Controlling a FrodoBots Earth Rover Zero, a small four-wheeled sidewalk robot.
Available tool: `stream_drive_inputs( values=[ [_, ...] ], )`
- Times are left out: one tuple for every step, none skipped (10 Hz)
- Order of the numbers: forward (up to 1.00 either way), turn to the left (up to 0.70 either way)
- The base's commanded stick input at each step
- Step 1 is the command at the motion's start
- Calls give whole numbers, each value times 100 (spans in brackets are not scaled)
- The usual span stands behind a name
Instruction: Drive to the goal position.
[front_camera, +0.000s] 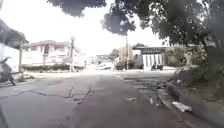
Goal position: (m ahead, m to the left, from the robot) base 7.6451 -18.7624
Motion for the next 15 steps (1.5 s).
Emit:
stream_drive_inputs(
  values=[
    [70,-35],
    [70,-35],
    [70,-35],
    [70,-35],
    [70,-35],
    [70,-35],
    [70,-34],
    [70,-15],
    [70,0],
    [70,0],
    [70,0],
    [70,0],
    [70,0],
    [70,0],
    [70,0]
  ],
)
